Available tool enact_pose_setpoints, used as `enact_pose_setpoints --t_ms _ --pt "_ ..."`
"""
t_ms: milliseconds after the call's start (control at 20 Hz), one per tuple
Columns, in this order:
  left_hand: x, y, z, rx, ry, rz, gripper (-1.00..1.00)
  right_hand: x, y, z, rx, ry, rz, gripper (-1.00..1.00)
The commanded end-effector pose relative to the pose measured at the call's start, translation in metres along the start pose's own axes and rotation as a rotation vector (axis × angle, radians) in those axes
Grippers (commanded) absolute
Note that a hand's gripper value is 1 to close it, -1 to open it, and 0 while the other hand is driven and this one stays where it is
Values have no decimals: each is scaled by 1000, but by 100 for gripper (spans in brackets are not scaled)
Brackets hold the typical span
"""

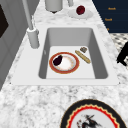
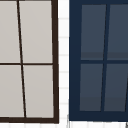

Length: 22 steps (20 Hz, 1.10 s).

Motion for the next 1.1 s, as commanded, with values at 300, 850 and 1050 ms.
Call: enact_pose_setpoints --t_ms 300,850,1050 --pt "0 0 0 0 0 0 0 -10 5 -59 -2 -18 31 -100" --pt "0 0 0 0 0 0 0 -15 15 -95 -27 -11 -4 -100" --pt "0 0 0 0 0 0 0 -15 24 -104 -35 -2 5 -100"
